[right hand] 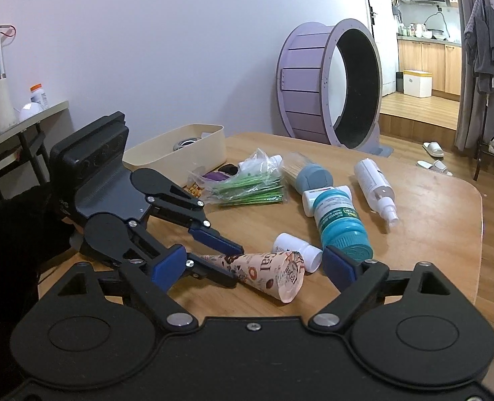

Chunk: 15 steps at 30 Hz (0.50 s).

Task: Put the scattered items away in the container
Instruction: 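Close the left tool on the paper cone wrapper and lift it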

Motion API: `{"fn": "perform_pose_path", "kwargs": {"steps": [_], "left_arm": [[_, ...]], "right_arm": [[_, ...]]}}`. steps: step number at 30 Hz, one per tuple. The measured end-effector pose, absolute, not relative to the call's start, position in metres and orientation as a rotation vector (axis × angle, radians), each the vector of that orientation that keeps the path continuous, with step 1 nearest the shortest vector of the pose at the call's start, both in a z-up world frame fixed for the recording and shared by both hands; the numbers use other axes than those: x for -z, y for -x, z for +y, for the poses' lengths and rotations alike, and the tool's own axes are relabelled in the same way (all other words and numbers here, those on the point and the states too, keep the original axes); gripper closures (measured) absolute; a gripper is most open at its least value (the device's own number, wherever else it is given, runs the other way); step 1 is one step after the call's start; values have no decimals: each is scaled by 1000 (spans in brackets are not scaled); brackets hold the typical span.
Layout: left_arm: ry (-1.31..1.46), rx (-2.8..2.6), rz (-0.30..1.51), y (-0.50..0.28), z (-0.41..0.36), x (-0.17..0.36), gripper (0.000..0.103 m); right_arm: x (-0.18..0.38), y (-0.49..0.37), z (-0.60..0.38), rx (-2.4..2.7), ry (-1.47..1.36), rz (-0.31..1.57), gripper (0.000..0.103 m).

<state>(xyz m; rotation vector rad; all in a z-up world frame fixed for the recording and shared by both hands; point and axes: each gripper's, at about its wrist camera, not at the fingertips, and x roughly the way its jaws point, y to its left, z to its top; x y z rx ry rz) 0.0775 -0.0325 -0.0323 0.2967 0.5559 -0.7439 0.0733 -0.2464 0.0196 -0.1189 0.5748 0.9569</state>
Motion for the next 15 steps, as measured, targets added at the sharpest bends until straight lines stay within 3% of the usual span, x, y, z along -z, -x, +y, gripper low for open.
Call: {"fn": "perform_pose_path", "kwargs": {"steps": [10, 15], "left_arm": [[-276, 758, 591, -89, -56, 44, 69], [-246, 772, 566, -82, -50, 39, 76]], "right_arm": [[-20, -75, -250, -953, 102, 572, 12], [-22, -76, -253, -941, 80, 560, 11]]}}
